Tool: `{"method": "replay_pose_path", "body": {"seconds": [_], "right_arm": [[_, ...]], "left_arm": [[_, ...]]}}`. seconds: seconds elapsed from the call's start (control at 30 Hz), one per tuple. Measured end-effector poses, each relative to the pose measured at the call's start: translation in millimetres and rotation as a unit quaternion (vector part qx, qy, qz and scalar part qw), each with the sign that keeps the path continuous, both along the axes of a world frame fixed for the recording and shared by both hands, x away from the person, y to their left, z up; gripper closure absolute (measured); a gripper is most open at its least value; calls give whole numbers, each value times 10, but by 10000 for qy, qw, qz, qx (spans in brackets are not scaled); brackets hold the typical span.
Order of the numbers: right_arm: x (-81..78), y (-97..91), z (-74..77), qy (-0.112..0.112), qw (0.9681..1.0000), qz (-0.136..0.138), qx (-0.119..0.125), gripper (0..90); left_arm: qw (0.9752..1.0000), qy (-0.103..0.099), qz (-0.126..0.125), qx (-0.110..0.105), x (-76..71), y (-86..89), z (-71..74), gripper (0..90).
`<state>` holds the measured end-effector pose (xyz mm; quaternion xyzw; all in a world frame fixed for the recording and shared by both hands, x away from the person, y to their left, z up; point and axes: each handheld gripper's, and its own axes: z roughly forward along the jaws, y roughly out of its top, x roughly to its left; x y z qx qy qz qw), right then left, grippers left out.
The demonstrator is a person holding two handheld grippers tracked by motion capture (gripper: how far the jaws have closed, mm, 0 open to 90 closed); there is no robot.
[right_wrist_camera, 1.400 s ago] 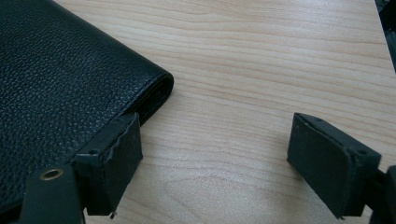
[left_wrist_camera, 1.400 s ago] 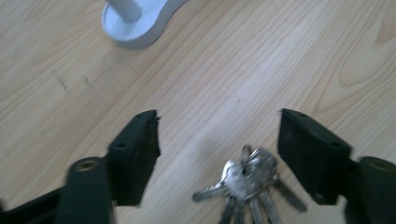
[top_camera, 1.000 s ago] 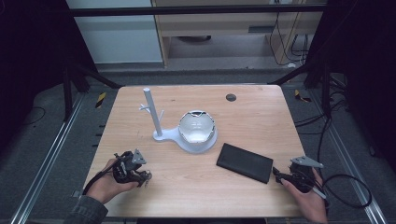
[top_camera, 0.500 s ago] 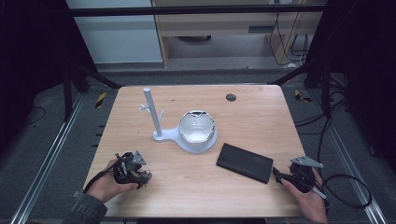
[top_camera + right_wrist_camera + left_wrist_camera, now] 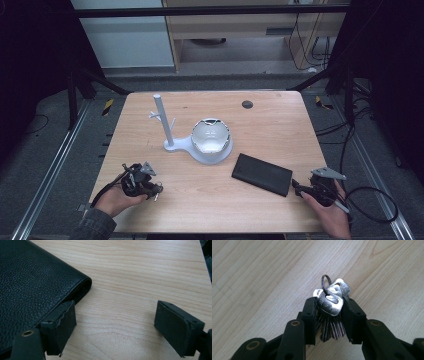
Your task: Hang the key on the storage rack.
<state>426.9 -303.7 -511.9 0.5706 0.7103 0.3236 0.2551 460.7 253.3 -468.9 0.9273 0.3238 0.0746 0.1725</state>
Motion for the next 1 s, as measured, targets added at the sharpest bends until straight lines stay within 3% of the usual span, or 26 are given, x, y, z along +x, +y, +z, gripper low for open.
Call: {"method": "replay_pose_path", "body": {"seconds": [0.2, 0.3, 0.4, 0.63, 0.8, 1.0], "right_arm": [[0, 0, 0, 1, 10000, 3, 3, 177], [0, 0, 0, 0, 10000, 3, 2, 178], [1, 1, 0, 0, 10000, 1, 0, 176], [1, 2, 0, 4, 10000, 2, 5, 173], [2, 3, 0, 3, 10000, 5, 17, 172], [4, 4, -2, -2, 10000, 1, 6, 170]], "left_arm": [[9999, 56, 58, 81, -2, -13, 17, 680], [9999, 3, 106, 8, 1, 2, 66, 767], [9999, -22, 118, 116, 5, 0, 64, 795], [9996, -24, 274, 55, 52, 54, 113, 873], [9995, 37, 320, 4, 66, 104, 109, 880], [9996, -79, 260, -31, 50, 120, 308, 881]]}}
